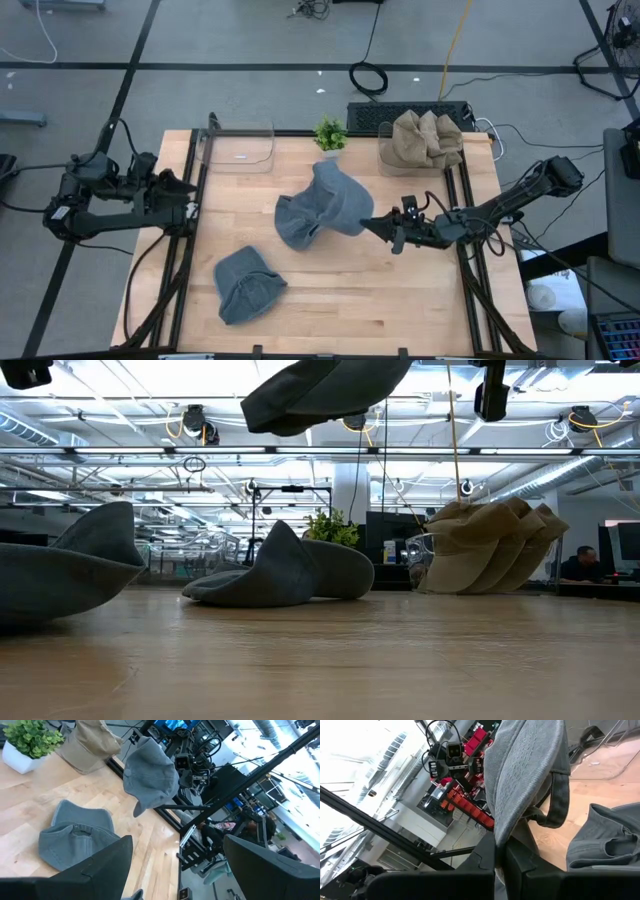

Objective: Pick & Place hat
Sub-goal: Put the bottom right blue cap into the left transparent bin

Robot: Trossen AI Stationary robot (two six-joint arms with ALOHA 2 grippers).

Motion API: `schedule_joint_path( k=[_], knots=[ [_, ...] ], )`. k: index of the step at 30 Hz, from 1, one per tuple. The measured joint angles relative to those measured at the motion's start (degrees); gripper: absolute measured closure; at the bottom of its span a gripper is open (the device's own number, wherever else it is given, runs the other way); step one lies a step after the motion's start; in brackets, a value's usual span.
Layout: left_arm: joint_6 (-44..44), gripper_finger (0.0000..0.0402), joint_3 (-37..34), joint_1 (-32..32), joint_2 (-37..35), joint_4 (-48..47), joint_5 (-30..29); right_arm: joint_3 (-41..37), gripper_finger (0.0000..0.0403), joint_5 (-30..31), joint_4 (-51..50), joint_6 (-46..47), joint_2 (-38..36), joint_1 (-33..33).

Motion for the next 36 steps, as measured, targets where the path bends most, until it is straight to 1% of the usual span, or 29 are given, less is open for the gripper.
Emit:
schedule_joint_path(
  k=[3,13,16,21,23,27,31,33,36],
  knots=[
    [0.55,0.0080,0.00,0.00,0.00,0.00,-0.04,0.00,0.0403,-1.33,0.02,0.12,0.00,0.00],
    [0.24,0.0080,0.00,-0.01,0.00,-0.01,0.42,0.00,0.0403,-1.72,0.00,1.07,0.00,0.00],
    [0.13,0.0080,0.00,-0.01,0.00,-0.01,0.46,0.00,0.0403,-3.22,0.00,1.55,0.00,-0.27],
    [-0.32,0.0080,0.00,0.00,0.02,0.00,0.41,0.00,0.0403,-4.35,0.02,0.03,0.00,-2.31],
    [-1.23,0.0080,0.00,-0.02,0.00,0.02,0.15,0.51,0.0403,-5.66,-0.27,-1.45,0.01,-3.70],
    [-2.73,0.0080,0.00,-0.02,1.02,1.58,-0.04,4.71,0.0403,-9.36,-3.19,-3.89,1.28,-6.64],
    [-2.72,0.0080,-0.01,-0.02,4.17,7.08,0.62,10.78,0.0403,-15.01,-9.69,-6.06,4.06,-9.39],
    [-2.21,0.0080,0.00,-0.02,6.46,10.49,1.91,13.91,0.0403,-17.38,-12.23,-7.06,5.58,-10.46],
    [-0.48,0.0080,0.58,-0.02,9.99,14.05,4.73,17.77,0.0403,-19.50,-13.33,-9.26,7.80,-11.72]
  ],
)
